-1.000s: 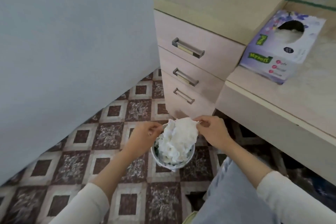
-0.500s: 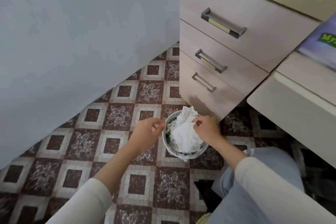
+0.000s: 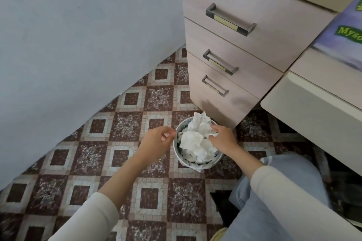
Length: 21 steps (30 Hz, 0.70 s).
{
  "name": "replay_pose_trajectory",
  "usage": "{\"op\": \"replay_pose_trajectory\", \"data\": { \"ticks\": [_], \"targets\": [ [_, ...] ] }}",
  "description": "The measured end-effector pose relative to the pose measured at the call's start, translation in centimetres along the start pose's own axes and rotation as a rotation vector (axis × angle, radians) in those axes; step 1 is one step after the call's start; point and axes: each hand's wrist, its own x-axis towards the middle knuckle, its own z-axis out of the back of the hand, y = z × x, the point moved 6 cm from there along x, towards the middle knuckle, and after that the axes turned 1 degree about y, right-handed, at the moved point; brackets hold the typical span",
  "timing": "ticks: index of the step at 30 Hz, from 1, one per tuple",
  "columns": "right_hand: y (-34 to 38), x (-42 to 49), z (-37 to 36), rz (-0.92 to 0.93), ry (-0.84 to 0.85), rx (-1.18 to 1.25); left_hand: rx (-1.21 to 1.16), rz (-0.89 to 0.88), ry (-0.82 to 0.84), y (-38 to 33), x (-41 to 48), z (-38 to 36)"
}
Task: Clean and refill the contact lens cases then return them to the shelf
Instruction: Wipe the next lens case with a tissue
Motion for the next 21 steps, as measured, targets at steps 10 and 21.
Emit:
{"op": "replay_pose_trajectory", "data": {
  "ticks": [10, 21],
  "targets": [
    [1.0, -1.8, 2.8, 0.063, -0.008, 0.049, 0.015, -0.024, 0.043, -2.3, -0.3, -0.1],
    [4.6, -12.6, 13.1, 0.276, -0.134, 0.138, 0.061, -0.279, -0.004, -12.2, -3.5, 1.3]
  ]
}}
